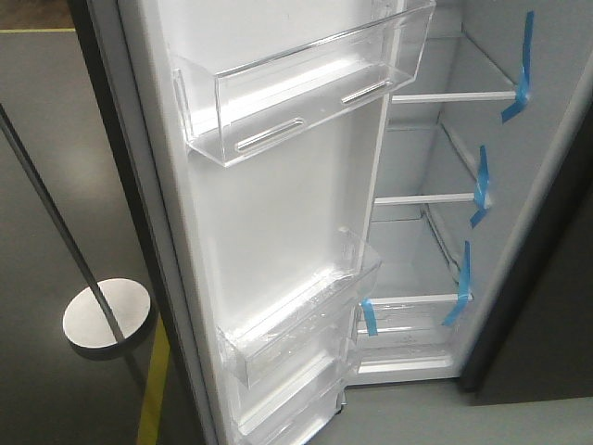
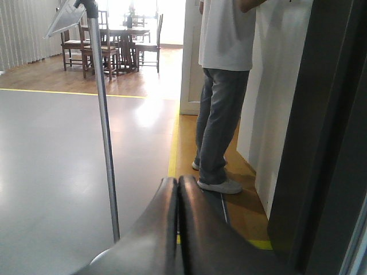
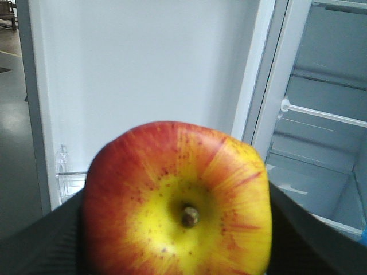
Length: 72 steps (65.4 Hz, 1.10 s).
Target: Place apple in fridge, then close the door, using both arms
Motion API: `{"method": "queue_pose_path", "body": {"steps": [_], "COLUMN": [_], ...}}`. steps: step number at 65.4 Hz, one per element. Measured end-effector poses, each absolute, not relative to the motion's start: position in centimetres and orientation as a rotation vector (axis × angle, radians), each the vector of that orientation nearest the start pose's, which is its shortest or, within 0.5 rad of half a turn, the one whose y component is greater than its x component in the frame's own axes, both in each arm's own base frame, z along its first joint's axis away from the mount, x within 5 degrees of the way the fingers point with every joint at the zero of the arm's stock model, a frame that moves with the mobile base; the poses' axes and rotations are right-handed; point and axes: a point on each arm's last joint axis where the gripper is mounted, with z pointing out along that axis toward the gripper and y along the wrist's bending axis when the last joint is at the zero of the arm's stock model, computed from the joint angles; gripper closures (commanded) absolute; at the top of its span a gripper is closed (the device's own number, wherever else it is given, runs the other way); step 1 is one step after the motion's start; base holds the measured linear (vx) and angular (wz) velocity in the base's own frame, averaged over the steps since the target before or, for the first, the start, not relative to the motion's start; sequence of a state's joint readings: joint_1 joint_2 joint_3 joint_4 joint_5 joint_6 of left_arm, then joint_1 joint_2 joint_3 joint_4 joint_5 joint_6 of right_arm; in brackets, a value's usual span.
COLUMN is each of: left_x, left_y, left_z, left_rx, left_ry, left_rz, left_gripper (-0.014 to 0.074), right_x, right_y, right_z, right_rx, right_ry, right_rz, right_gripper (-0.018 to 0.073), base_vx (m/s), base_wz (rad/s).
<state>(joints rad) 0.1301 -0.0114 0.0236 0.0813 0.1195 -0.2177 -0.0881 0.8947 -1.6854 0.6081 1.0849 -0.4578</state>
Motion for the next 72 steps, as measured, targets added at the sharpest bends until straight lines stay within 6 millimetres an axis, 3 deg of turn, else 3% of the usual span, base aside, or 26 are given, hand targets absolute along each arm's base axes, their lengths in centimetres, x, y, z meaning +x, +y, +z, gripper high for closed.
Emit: {"method": "queue_pose_path", "body": {"steps": [72], "left_x": [5.59], "left_y": [0.82], "left_z": [19.50], "left_rx": [-0.222], "left_ry": [1.600], "left_rz": [0.002], "left_gripper": [0.0603], "right_x": [7.84], "right_y": [3.92], "right_z": [56.48], "right_rx": [-0.438], "right_ry": [1.625], "right_rz": [0.273], "right_gripper": [0.0336], "base_vx": [0.01], "base_wz": [0.00]}}
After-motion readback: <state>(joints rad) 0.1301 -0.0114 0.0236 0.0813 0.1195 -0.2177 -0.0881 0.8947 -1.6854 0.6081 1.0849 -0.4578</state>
